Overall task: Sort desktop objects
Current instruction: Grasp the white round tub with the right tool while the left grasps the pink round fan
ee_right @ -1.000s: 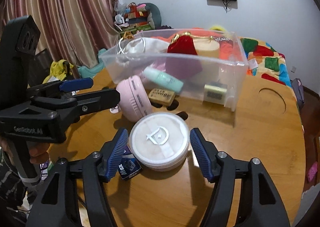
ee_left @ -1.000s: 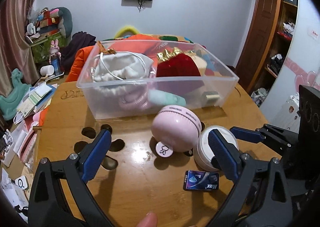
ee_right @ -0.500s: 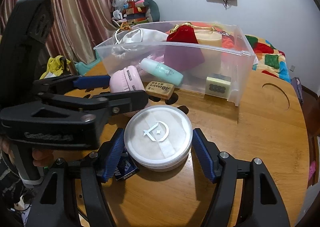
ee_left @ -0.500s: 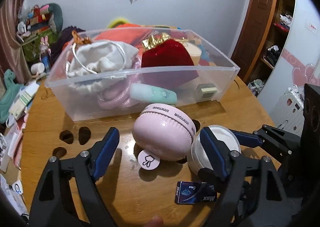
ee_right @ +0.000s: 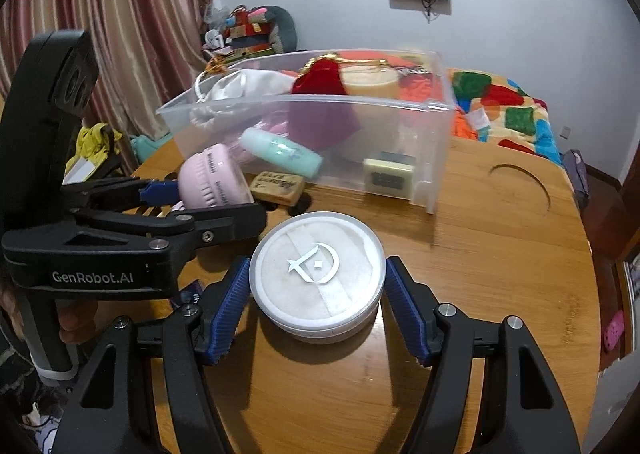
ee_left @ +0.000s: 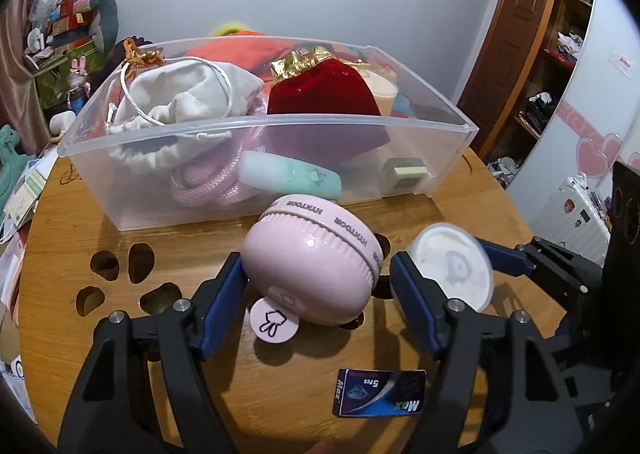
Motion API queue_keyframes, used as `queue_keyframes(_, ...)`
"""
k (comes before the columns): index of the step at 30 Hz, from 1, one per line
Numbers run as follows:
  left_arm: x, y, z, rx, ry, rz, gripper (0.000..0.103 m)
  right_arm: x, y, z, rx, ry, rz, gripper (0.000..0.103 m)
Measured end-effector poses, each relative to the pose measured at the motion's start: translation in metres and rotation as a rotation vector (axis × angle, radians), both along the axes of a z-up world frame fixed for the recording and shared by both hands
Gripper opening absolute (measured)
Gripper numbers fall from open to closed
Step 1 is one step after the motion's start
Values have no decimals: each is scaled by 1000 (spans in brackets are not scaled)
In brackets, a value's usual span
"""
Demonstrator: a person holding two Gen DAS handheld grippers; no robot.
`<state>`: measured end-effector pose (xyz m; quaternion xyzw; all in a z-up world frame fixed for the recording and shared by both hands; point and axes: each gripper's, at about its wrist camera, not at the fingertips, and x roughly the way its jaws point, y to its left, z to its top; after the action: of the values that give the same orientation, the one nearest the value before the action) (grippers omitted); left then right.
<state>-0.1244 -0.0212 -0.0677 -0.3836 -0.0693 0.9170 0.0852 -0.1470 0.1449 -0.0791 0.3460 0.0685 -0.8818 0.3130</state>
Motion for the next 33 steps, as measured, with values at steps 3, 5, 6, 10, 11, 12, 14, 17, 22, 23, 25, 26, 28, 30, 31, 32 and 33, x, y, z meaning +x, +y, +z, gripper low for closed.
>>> queue_keyframes(3,-1,-3,-2,30,-8,6,70,-3,7,2,-12,1,-21,63)
queue_keyframes(5,-2,-7,-5,71,-29,2,66,-5,10,4,-20,1,-26,63)
queue_keyframes(6,-2,-8,-7,87,-41,-1,66,-5,10,5,-23,0,-26,63)
queue_keyframes(10,0,-3,-8,55,-40,-17,65,-4,8,5,-30,5,-13,63)
queue_keyframes(11,0,-2,-8,47,-41,-22,65,-3,7,6,-29,7,-8,63)
queue_keyframes(12,-1,-1,-8,37,-44,-27,65,-2,6,6,-28,9,-4,63)
queue_keyframes(14,-1,3,-8,14,-48,-32,65,-1,5,6,-27,15,-2,63)
queue_keyframes(17,-2,9,-8,-42,-57,-54,68,-1,8,6,-30,18,-7,63)
queue_keyframes(22,-6,17,-8,-105,-55,-46,66,-2,13,8,-41,21,-22,63)
queue_keyframes(23,-6,16,-8,-99,-51,-40,62,-2,15,8,-41,23,-24,63)
queue_keyframes(25,-7,14,-8,-62,-43,-26,63,-2,17,9,-41,29,-28,63)
queue_keyframes(26,-6,11,-8,-51,-39,-22,63,-2,18,10,-42,31,-29,63)
queue_keyframes(28,-5,9,-8,-50,-29,-17,63,-4,20,10,-44,34,-35,63)
queue_keyframes(30,-3,9,-9,-59,-19,-13,63,-6,22,11,-49,32,-44,63)
queue_keyframes(31,0,10,-8,-63,-9,-11,62,-7,24,11,-53,30,-47,63)
queue_keyframes(32,2,10,-7,-66,3,-9,62,-8,24,12,-54,29,-50,63)
queue_keyframes(33,5,10,-5,-63,16,-5,62,-9,25,12,-54,29,-53,63)
